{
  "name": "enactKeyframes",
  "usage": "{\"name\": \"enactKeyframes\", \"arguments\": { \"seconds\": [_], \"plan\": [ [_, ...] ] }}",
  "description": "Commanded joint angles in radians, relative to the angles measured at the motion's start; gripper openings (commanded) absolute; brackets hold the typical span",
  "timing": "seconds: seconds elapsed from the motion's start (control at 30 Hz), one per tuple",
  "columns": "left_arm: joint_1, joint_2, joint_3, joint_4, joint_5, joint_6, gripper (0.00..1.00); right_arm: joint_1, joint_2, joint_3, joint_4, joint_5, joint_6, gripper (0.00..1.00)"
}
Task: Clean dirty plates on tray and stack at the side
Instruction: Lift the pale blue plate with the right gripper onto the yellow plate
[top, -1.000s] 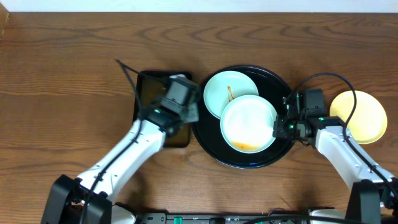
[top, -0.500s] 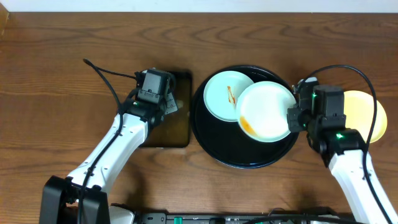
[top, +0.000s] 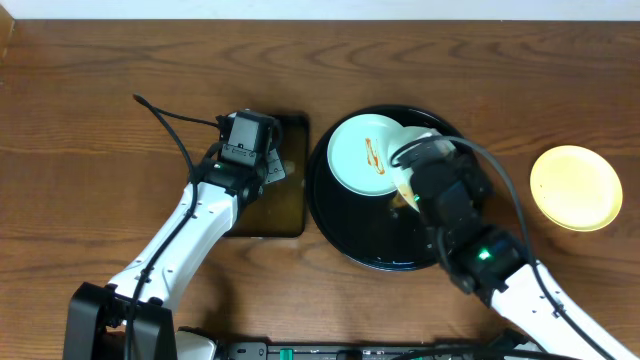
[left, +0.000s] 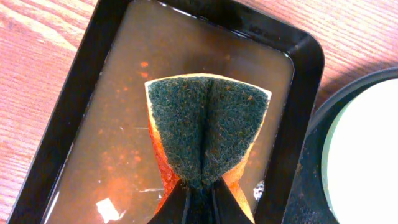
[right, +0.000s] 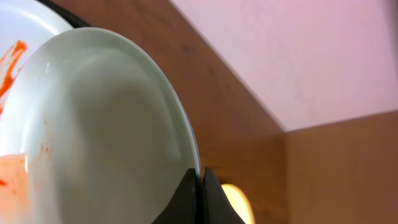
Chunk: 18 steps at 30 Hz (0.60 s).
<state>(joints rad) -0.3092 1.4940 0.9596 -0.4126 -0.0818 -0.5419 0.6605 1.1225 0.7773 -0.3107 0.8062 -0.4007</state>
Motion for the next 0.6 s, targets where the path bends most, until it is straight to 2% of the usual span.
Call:
{"name": "enactKeyframes", "arguments": {
  "seconds": [0.0,0.3,0.33,0.43,0.57],
  "plan": [
    [0.005,-0.003,0.000,-0.002,-0.009,0.017,0.08,0.035,-0.010,0.021,0.025,0.140,-0.076,0.01],
    [0.005,-0.003,0.000,-0.001,-0.009,0.016,0.08,0.018,-0.010,0.021,0.076,0.140,-0.047,0.01],
    [0.005,-0.003,0.000,-0.002,-0.009,0.017,0.08,0.010,-0.010,0.021,0.076,0.141,-0.017,0.01],
    [0.005,-0.003,0.000,-0.002,-0.008,0.017,0.08,-0.095,-0.007,0.021,0.044,0.105,0.221,0.01],
    [0.005,-0.003,0.000,-0.002,-0.009,0.017,0.08,-0.304,0.017,0.021,-0.003,-0.089,0.432,0.01]
  ]
}}
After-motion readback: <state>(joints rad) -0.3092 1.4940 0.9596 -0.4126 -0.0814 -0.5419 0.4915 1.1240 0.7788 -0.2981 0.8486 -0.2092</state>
